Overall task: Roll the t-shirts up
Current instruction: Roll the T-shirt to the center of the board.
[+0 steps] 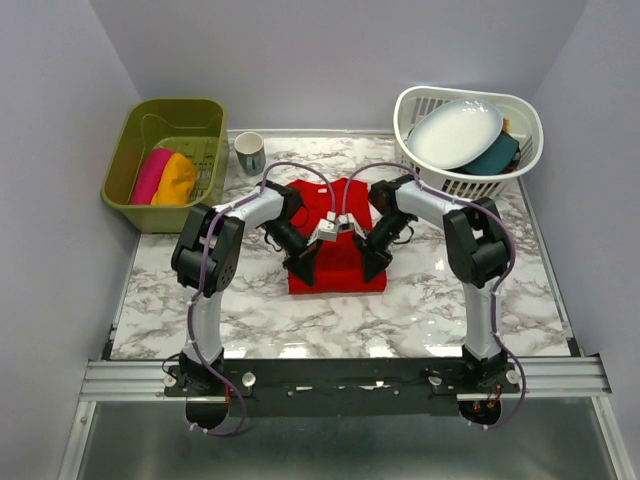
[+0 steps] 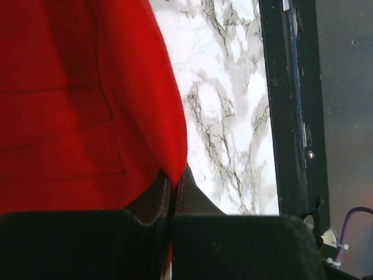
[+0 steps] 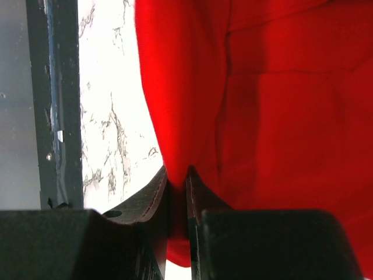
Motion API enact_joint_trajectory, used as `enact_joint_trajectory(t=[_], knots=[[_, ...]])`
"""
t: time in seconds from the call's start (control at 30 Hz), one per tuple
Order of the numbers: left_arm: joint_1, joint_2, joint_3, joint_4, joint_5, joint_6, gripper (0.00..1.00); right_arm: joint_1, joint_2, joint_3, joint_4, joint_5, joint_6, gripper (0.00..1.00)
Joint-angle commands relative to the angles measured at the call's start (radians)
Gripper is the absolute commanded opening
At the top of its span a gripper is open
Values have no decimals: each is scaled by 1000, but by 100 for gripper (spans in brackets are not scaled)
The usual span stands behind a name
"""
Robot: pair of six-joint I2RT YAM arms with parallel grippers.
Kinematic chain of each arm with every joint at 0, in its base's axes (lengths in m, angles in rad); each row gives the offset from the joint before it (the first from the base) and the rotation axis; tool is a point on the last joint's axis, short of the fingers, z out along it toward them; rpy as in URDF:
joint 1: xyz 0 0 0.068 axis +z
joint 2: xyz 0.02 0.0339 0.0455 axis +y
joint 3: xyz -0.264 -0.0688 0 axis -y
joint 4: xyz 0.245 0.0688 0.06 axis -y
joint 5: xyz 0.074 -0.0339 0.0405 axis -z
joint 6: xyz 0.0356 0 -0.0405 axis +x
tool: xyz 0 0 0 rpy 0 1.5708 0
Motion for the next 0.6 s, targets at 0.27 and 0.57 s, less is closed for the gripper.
enact_joint_trajectory(t=[0.27, 0.57], knots=[[96, 247, 188, -247, -6, -32, 0, -9, 133, 207, -152, -12, 16, 25], [113, 313, 236, -227, -53, -74, 0, -27, 20, 100, 148, 52, 197, 59]])
